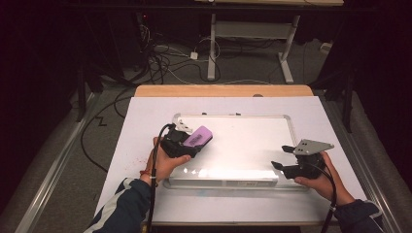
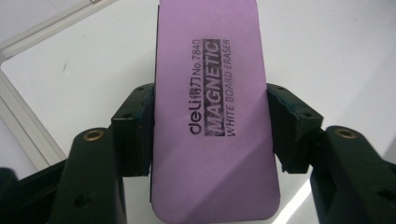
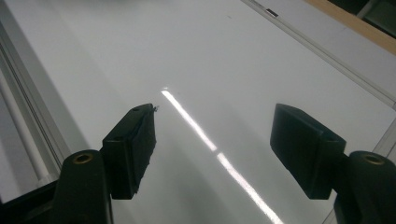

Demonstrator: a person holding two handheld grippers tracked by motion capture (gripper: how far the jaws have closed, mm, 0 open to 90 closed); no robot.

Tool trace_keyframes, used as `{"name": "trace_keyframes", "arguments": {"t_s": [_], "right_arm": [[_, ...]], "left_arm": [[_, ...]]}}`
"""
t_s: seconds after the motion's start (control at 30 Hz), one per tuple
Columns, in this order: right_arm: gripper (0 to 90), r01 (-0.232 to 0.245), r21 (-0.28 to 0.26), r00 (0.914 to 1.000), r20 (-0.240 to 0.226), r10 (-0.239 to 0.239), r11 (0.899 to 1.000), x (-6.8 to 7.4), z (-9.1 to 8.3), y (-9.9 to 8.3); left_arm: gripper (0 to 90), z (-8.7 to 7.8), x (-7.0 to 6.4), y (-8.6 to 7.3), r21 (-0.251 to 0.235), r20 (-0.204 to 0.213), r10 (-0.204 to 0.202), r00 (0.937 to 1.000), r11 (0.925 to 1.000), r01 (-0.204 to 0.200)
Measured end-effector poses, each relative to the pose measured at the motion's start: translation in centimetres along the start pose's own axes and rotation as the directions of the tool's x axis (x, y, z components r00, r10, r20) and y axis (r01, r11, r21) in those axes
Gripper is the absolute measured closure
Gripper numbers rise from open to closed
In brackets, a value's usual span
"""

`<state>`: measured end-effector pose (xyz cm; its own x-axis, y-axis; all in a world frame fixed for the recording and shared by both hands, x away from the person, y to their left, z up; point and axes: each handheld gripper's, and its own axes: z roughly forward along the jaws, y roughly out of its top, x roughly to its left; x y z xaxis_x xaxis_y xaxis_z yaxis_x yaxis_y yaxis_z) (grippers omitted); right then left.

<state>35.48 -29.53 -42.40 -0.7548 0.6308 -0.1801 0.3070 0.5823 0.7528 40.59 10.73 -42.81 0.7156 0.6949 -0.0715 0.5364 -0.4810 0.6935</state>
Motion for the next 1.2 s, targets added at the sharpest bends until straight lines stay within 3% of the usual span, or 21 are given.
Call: {"name": "trace_keyframes", "arguments": {"t_s": [0.17,0.27,0.33,0.47,0.63,0.73,0.8,0.87,0.93,1.0,1.1,1.2], "right_arm": [[33.0,-0.043,-0.018,0.9990,-0.011,0.042,0.999,-0.4,-0.3,0.2],[33.1,-0.073,-0.051,0.9970,-0.030,0.071,0.996,-0.7,-0.6,0.6],[33.1,-0.104,-0.074,0.9940,-0.042,0.101,0.992,-1.0,-0.8,1.0],[33.7,-0.155,-0.101,0.9865,-0.068,0.149,0.983,-1.4,-1.1,2.2],[33.8,-0.186,-0.121,0.9794,-0.102,0.175,0.975,-1.5,-0.8,3.8],[33.8,-0.205,-0.129,0.9713,-0.149,0.185,0.970,-1.2,-0.4,4.8],[33.7,-0.198,-0.125,0.9692,-0.173,0.176,0.972,-0.8,0.0,5.4],[34.4,-0.200,-0.113,0.9659,-0.189,0.177,0.973,-0.5,0.4,5.8],[35.2,-0.234,-0.101,0.9549,-0.211,0.209,0.967,-0.5,0.9,5.9],[36.4,-0.282,-0.090,0.9343,-0.252,0.252,0.955,-0.5,1.5,5.9],[38.4,-0.313,-0.085,0.9150,-0.294,0.276,0.946,-0.3,2.1,6.0],[37.6,-0.346,-0.076,0.8931,-0.332,0.303,0.935,0.0,2.5,6.0]], "left_arm": [[38.5,-0.2,-1.3,1.3,-0.045,0.011,0.086,0.9963,0.9953,-0.085],[38.6,-0.1,-2.2,2.4,-0.066,0.028,0.138,0.9901,0.9886,-0.136],[38.5,0.0,-3.0,3.1,-0.071,0.029,0.187,0.9818,0.9802,-0.185],[38.5,0.4,-4.6,4.5,-0.061,0.036,0.284,0.9580,0.9575,-0.282],[38.5,0.9,-6.1,5.6,-0.066,0.048,0.355,0.9334,0.9336,-0.352],[38.5,1.2,-6.8,6.1,-0.068,0.053,0.387,0.9205,0.9210,-0.384],[38.5,1.5,-7.2,6.3,-0.070,0.057,0.399,0.9153,0.9161,-0.395],[38.5,1.5,-7.5,6.5,-0.078,0.056,0.402,0.9141,0.9145,-0.397],[38.5,1.5,-7.7,6.6,-0.100,0.074,0.389,0.9184,0.9192,-0.381],[38.5,1.5,-8.1,6.7,-0.102,0.072,0.387,0.9192,0.9197,-0.379],[38.5,1.7,-8.6,6.8,-0.100,0.068,0.393,0.9170,0.9172,-0.386],[38.5,1.9,-8.9,6.9,-0.107,0.058,0.382,0.9224,0.9210,-0.375]]}}
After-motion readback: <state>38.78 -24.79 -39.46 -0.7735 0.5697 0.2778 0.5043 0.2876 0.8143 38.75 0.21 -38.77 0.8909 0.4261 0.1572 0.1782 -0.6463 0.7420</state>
